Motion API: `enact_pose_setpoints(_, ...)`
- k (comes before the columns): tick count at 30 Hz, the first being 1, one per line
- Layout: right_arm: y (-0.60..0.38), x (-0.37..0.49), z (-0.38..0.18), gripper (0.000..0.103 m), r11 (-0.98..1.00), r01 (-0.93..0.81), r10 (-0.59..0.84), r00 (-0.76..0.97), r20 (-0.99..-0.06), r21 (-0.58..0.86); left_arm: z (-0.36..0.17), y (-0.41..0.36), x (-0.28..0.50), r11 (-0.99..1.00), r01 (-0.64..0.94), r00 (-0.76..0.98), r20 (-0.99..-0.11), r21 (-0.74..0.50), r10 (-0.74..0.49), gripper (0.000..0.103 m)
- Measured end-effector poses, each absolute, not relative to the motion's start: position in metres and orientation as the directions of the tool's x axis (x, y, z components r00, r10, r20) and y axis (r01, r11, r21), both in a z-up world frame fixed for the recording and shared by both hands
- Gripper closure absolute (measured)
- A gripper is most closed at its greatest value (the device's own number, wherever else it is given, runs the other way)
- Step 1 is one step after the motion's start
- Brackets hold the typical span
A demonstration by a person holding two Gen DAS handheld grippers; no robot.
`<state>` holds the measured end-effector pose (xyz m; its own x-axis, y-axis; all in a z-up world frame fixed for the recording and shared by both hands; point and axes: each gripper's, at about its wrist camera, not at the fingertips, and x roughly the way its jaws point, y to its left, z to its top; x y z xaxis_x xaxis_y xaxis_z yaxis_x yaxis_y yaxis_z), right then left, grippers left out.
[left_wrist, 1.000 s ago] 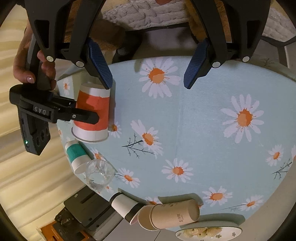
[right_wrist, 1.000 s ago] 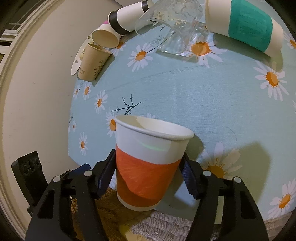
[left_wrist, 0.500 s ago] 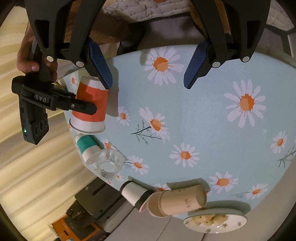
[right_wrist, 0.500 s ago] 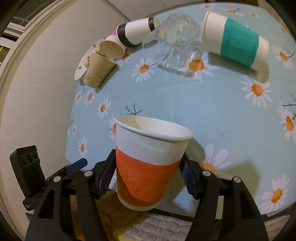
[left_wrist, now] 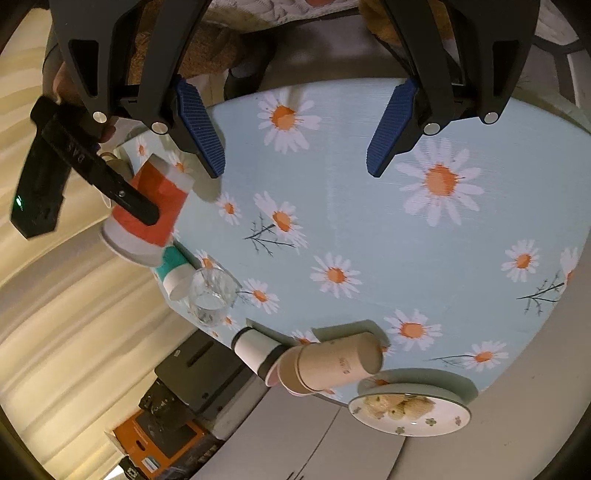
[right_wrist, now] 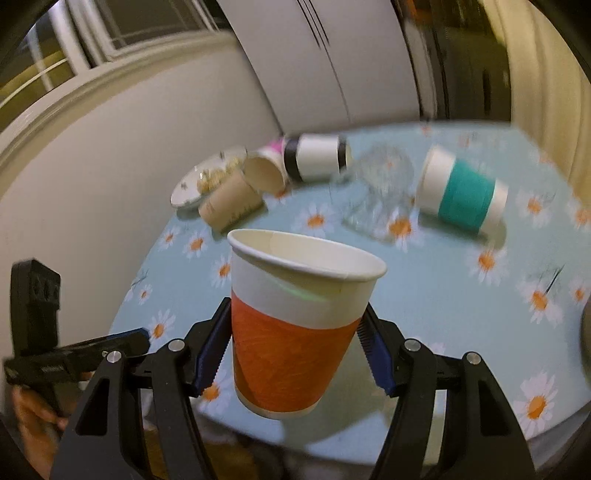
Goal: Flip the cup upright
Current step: 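Lower the upright orange-banded cup onto the tablecloth with the right gripper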
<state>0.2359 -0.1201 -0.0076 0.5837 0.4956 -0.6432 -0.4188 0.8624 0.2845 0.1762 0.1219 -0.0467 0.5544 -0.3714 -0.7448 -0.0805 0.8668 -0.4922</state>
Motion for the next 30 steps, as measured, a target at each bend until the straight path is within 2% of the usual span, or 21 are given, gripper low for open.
enact_pose_setpoints(9,-0.100,0.205,-0.009,0.037,0.898,-0.427,0.422,0.765,-0.486,0.109,-0.046,0.138,0.169,0.852,-0.118,0.577,-0.733,-0.510,-0.359,0.026)
enact_pose_setpoints(15,-0.090,0.193,-0.026,0.037,0.929,-0.368,0.347,0.853,-0.391,0.021,-0.046,0.140,0.168,0.852,-0.135,0.583,-0.735,-0.506,-0.345,0.026)
enact_pose_setpoints(30,-0.074,0.191,-0.077,0.037,0.947,-0.301,0.258,0.921,-0.291,-0.115,-0.051,0.138,0.168,0.861,-0.149,0.574,-0.751,-0.486,-0.325,0.026)
